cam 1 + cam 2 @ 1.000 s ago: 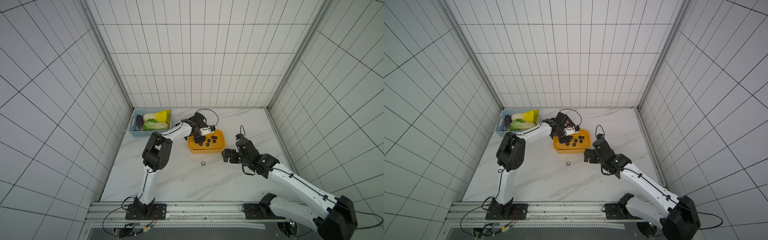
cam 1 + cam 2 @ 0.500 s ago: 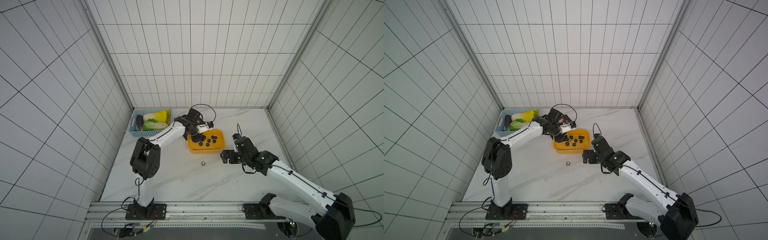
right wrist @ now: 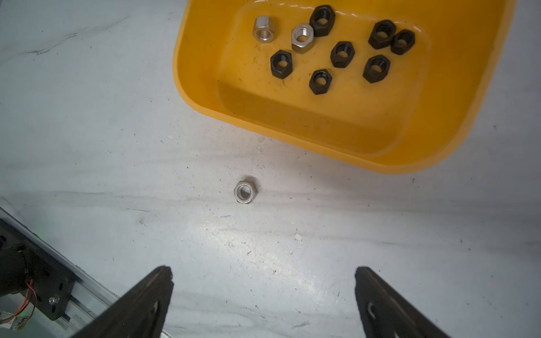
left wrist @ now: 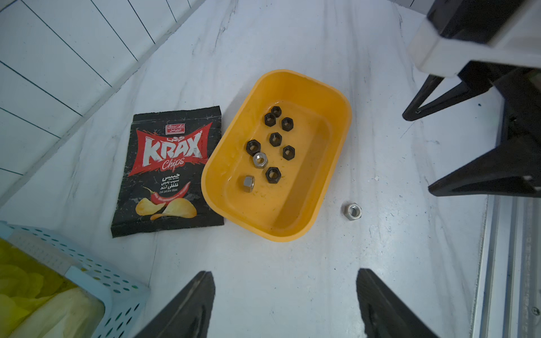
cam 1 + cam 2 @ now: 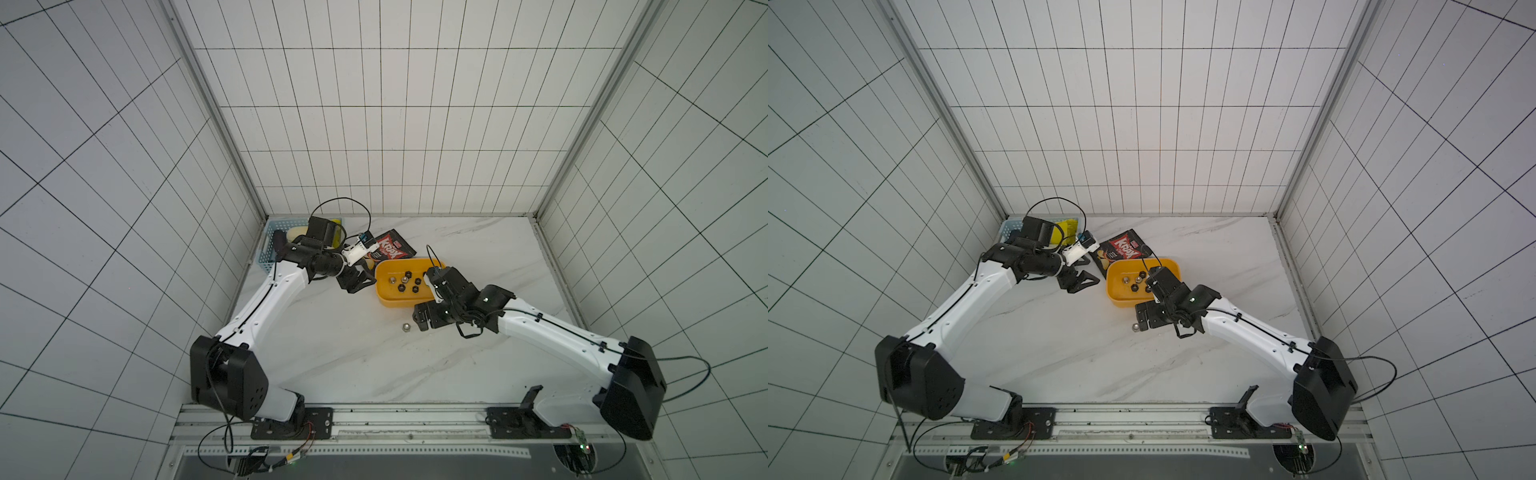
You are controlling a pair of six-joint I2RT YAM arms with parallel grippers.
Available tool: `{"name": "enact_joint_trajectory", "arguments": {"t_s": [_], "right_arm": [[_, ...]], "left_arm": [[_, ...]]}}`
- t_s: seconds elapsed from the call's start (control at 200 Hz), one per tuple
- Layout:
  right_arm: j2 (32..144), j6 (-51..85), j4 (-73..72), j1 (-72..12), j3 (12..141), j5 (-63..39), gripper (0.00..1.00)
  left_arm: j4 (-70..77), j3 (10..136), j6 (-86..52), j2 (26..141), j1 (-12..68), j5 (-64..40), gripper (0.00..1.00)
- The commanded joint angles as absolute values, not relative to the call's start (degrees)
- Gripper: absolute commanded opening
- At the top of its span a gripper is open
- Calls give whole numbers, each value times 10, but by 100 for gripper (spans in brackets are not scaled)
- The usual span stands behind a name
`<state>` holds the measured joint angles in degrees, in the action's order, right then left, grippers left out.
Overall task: Put the nuts on the desktop into the storage box
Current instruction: Pick up the nut from the center of the board.
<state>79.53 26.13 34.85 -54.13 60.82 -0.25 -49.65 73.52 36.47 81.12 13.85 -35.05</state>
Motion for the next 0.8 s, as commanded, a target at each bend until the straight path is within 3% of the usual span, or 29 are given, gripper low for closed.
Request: {"name": "enact_joint_trajectory", "arguments": {"t_s": [0.0, 0.345, 0.795], "right_arm": [[824, 258, 374, -559, 644, 27, 99], [951, 225, 389, -578, 696, 30, 92], [1056, 206, 353, -579, 723, 22, 80]], "left_arm": [[-490, 687, 336, 756, 103, -410, 98], [-511, 535, 430, 645, -28, -546, 98], [-483, 374, 584, 592, -31, -535, 98]]}}
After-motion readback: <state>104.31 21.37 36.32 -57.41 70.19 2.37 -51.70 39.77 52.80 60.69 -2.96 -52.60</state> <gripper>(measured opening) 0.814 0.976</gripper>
